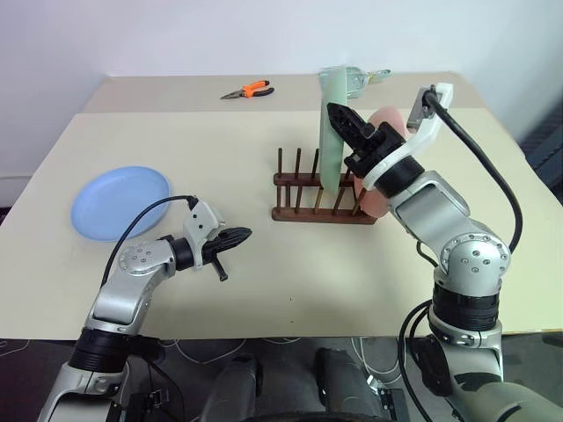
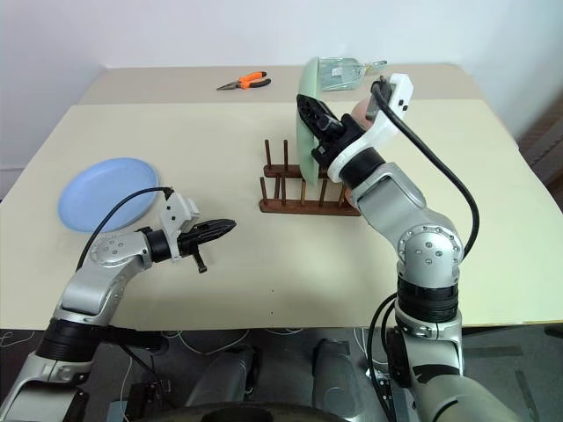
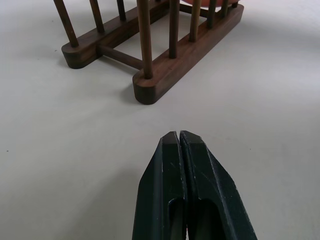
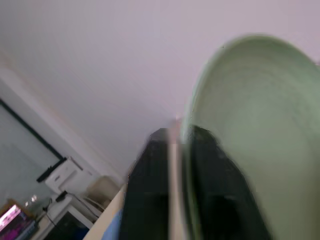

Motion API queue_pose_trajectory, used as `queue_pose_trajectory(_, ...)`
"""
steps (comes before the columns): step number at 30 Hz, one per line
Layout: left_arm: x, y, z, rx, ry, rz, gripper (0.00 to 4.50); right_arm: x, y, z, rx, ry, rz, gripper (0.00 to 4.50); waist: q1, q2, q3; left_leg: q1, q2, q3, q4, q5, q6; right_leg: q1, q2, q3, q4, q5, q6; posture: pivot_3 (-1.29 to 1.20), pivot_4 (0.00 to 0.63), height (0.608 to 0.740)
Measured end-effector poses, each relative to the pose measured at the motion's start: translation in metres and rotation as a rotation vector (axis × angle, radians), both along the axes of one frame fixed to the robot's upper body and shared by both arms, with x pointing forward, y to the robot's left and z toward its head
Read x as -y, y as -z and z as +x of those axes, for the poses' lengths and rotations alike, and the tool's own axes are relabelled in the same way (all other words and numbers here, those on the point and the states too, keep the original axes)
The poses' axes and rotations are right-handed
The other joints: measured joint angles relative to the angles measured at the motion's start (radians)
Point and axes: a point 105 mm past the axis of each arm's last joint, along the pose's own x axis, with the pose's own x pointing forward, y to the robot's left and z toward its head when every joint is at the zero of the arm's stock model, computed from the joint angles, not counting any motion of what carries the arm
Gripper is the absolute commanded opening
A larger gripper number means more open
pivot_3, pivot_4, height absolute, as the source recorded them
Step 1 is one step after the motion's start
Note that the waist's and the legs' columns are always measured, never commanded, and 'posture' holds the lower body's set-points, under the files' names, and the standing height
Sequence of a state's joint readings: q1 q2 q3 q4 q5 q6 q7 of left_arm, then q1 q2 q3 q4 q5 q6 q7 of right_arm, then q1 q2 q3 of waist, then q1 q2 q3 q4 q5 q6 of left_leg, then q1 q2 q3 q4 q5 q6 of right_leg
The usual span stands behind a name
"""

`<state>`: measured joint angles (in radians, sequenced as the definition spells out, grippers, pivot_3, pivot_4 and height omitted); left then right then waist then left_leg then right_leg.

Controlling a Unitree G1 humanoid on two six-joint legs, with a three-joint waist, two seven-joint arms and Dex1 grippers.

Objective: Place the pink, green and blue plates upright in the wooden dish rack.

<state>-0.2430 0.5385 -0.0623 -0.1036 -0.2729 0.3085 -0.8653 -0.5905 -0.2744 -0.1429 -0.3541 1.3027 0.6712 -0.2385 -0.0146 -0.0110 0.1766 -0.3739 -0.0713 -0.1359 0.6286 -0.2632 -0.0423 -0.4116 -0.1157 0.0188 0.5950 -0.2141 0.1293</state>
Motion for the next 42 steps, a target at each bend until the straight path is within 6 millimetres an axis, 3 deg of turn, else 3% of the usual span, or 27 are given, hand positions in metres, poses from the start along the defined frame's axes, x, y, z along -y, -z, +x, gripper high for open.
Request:
queue_pose_trajectory(3,0.000,0.000,0.000,0.000,0.000,0.000,0.00,0.004,0.003,0.004,-0.003,0.025,-0.019,3.51,0.000,0.000,0.000,0.000,0.000,0.000,0.000,0.000,0.000,0.000,0.000,0.000,0.000,0.000,0.000,0.00,0.150,0.740)
queue_pose_trajectory(5,0.000,0.001,0.000,-0.007,-0.003,0.000,0.54,0.007,0.001,0.006,0.029,0.056,-0.073,3.58,0.000,0.000,0.000,0.000,0.000,0.000,0.000,0.000,0.000,0.000,0.000,0.000,0.000,0.000,0.000,0.00,0.150,0.740)
queue_pose_trajectory(6,-0.001,0.001,0.001,-0.011,-0.009,0.001,0.89,0.010,-0.003,0.008,0.065,0.077,-0.131,3.58,0.000,0.001,0.000,0.000,0.000,0.001,0.000,0.000,0.000,0.000,0.000,0.000,0.000,0.000,0.000,0.00,0.150,0.740)
queue_pose_trajectory(10,-0.014,-0.007,0.018,0.018,-0.156,-0.060,2.91,0.021,-0.035,0.007,0.278,0.170,-0.359,4.50,0.001,0.000,0.000,0.000,0.000,0.000,0.000,0.000,0.000,0.000,0.000,-0.001,0.000,0.001,0.002,0.00,0.150,0.740)
queue_pose_trajectory(13,-0.058,-0.032,0.053,0.105,-0.464,-0.132,4.36,0.026,-0.048,0.006,0.425,0.249,-0.583,4.50,0.003,-0.001,0.000,0.000,0.000,0.000,0.001,0.000,0.000,0.000,0.000,-0.002,0.000,0.000,0.006,0.00,0.150,0.740)
queue_pose_trajectory(15,-0.103,-0.055,0.067,0.167,-0.723,-0.220,4.36,0.026,-0.053,0.006,0.528,0.301,-0.747,4.50,-0.002,-0.001,0.000,0.000,0.000,0.000,0.000,0.000,0.000,0.000,0.000,-0.002,0.000,0.000,0.008,0.00,0.150,0.740)
queue_pose_trajectory(19,-0.170,-0.085,0.067,0.256,-1.146,-0.363,4.36,0.008,-0.052,0.001,0.687,0.276,-0.896,4.50,-0.005,-0.002,0.000,0.000,0.000,0.001,0.000,0.000,-0.001,-0.001,-0.001,-0.001,0.000,0.001,0.005,0.00,0.150,0.740)
queue_pose_trajectory(23,-0.251,-0.079,0.028,0.216,-1.620,-0.387,4.36,-0.035,-0.027,-0.011,0.771,0.059,-0.962,4.50,-0.009,-0.006,0.000,0.001,0.000,0.000,0.000,0.000,-0.001,0.000,0.000,-0.001,0.000,0.002,0.005,0.00,0.150,0.740)
queue_pose_trajectory(25,-0.266,-0.070,0.014,0.163,-1.709,-0.391,4.36,-0.050,-0.014,-0.016,0.780,-0.026,-0.963,4.50,0.001,-0.007,0.000,0.000,-0.001,-0.001,0.001,0.001,-0.002,0.000,-0.001,-0.001,0.000,0.002,0.005,0.00,0.150,0.740)
queue_pose_trajectory(28,-0.267,-0.051,0.004,0.039,-1.729,-0.436,4.36,-0.065,-0.005,-0.021,0.795,-0.088,-0.959,4.50,0.016,-0.012,0.000,0.000,-0.002,-0.003,0.002,0.001,-0.002,0.001,-0.001,-0.002,0.000,0.002,0.006,0.00,0.150,0.740)
queue_pose_trajectory(32,-0.241,-0.009,-0.002,-0.261,-1.686,-0.652,4.36,-0.081,0.011,-0.030,0.819,-0.160,-0.975,4.50,0.023,-0.015,0.000,0.000,-0.002,-0.003,0.002,0.001,-0.003,0.002,-0.001,-0.002,0.000,0.002,0.006,0.00,0.150,0.740)
queue_pose_trajectory(33,-0.233,0.003,-0.002,-0.344,-1.668,-0.704,4.13,-0.085,0.016,-0.032,0.823,-0.179,-0.982,4.50,0.022,-0.016,0.000,0.000,-0.002,-0.003,0.001,0.001,-0.003,0.001,-0.001,-0.003,0.000,0.002,0.006,0.00,0.150,0.740)
queue_pose_trajectory(35,-0.228,-0.002,-0.002,-0.380,-1.637,-0.817,3.46,-0.091,0.023,-0.035,0.831,-0.201,-0.988,4.50,0.021,-0.016,0.001,0.001,-0.001,-0.004,0.000,0.002,-0.005,0.001,-0.001,-0.003,0.002,0.002,0.006,0.00,0.150,0.740)
queue_pose_trajectory(41,-0.223,0.005,0.002,-0.461,-1.590,-0.926,0.30,-0.087,0.032,-0.034,0.817,-0.197,-1.006,4.50,0.023,-0.016,0.000,0.001,-0.001,-0.004,0.000,0.002,-0.005,0.001,0.000,-0.003,0.001,0.002,0.005,0.00,0.150,0.740)
queue_pose_trajectory(42,-0.220,0.006,0.005,-0.464,-1.565,-0.926,0.06,-0.086,0.034,-0.034,0.811,-0.198,-1.010,4.50,0.024,-0.017,0.001,0.001,-0.002,-0.004,0.000,0.002,-0.005,0.001,0.000,-0.003,0.001,0.002,0.005,0.00,0.150,0.740)
